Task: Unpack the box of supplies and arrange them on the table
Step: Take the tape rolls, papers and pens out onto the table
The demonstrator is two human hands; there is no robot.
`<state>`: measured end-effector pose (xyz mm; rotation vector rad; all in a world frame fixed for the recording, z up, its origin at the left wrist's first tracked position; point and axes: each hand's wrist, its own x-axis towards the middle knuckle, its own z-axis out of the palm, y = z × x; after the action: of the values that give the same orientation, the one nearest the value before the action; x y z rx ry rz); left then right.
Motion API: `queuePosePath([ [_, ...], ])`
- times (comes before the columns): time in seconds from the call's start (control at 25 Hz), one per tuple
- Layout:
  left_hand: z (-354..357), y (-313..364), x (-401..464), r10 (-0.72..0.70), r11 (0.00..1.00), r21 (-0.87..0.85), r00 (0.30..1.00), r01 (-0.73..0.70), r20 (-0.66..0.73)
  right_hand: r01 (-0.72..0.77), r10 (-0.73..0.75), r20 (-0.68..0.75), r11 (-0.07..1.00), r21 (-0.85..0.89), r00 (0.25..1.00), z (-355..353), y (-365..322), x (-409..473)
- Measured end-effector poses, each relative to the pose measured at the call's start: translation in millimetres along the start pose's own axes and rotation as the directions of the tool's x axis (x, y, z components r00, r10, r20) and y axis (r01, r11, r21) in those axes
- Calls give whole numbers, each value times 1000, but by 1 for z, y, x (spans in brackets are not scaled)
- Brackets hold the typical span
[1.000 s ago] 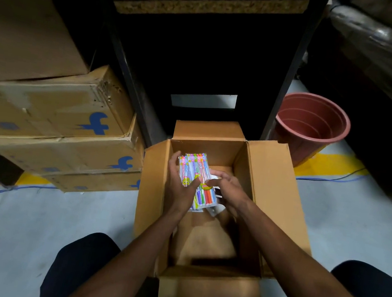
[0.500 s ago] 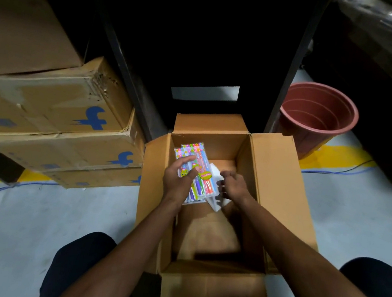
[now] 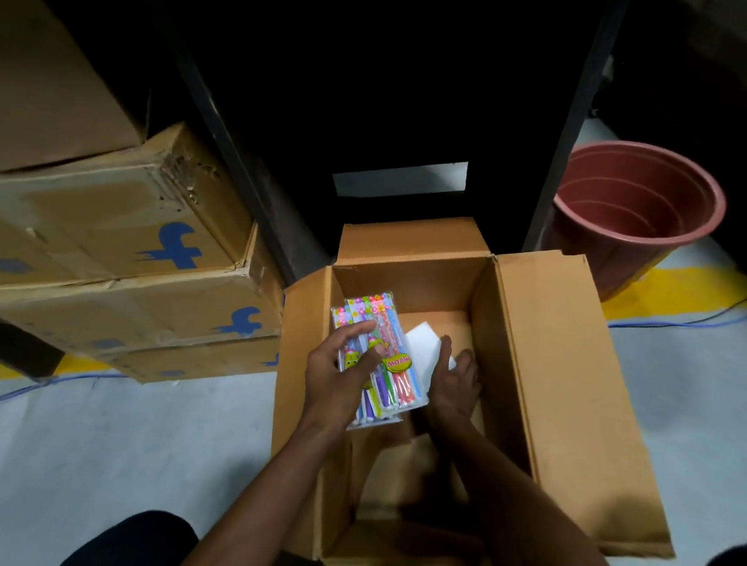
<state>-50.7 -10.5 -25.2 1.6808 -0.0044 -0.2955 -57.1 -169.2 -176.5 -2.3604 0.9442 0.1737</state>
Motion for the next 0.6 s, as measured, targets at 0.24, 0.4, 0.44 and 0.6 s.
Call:
queuePosePath([
  [0.24, -1, 0, 0, -52, 997, -49, 999, 53, 12, -46, 53, 82, 996, -82, 995, -3, -4, -3],
  [0.4, 1, 8, 4, -58, 996, -74, 998, 58, 9, 23, -47, 125, 983, 184, 991, -10, 0, -8],
  [0.44, 1, 11, 5, -58, 995, -84, 998, 59, 8, 60, -96, 133, 966, 250, 986, -10, 2, -7],
  [0.6, -1, 18, 12, -49, 995, -88, 999, 49, 8, 191, -241, 177, 947, 257, 954, -25, 4, -11],
])
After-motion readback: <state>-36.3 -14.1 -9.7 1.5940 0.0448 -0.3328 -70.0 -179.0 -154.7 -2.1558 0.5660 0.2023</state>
